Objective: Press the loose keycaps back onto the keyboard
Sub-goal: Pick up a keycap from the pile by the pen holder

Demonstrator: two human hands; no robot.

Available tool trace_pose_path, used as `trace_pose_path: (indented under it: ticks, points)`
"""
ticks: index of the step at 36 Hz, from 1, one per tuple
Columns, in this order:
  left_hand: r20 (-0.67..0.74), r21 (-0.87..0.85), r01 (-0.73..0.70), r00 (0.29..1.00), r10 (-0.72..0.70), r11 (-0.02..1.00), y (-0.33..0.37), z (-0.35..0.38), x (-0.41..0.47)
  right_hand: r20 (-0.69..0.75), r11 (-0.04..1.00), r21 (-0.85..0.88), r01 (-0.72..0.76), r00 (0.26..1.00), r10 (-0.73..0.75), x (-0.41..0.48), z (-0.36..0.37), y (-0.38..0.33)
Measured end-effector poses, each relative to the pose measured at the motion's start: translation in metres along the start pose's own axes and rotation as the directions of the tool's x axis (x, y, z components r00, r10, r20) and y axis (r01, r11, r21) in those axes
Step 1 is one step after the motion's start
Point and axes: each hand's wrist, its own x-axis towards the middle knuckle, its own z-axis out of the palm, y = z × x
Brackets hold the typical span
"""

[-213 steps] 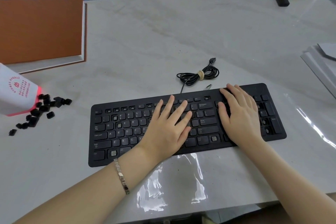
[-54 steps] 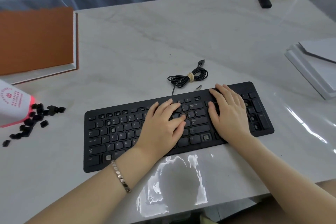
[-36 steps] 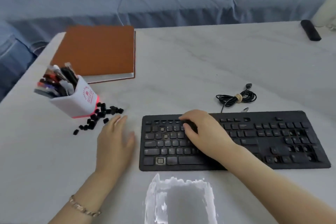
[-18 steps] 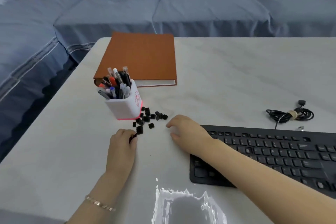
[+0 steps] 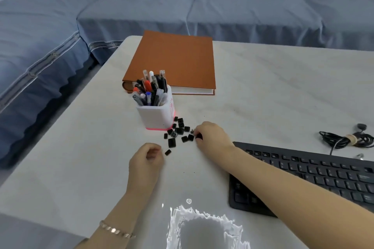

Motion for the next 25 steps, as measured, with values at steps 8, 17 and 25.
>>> trace_pose_path:
  ticks: [8,17,25]
  points:
    - [0.262,-0.706,0.5,0.842,-0.471,0.501,0.04,0.006,-0.003,0.038,0.508,0.842,-0.184,0.958,0.283,-0.036,-0.015,0.005]
    - [0.737,-0.667,0.615,0.63,-0.246,-0.422,0.067,0.034,-0.009,0.405,-0.521,0.814,-0.258,0.895,0.189,-0.084,-0.054,0.02]
    - [0.871,-0.476,0.752,0.476,-0.123,-0.456,0.088,0.074,-0.031,0.33,-0.313,0.92,-0.235,0.896,0.296,-0.118,-0.07,0.055]
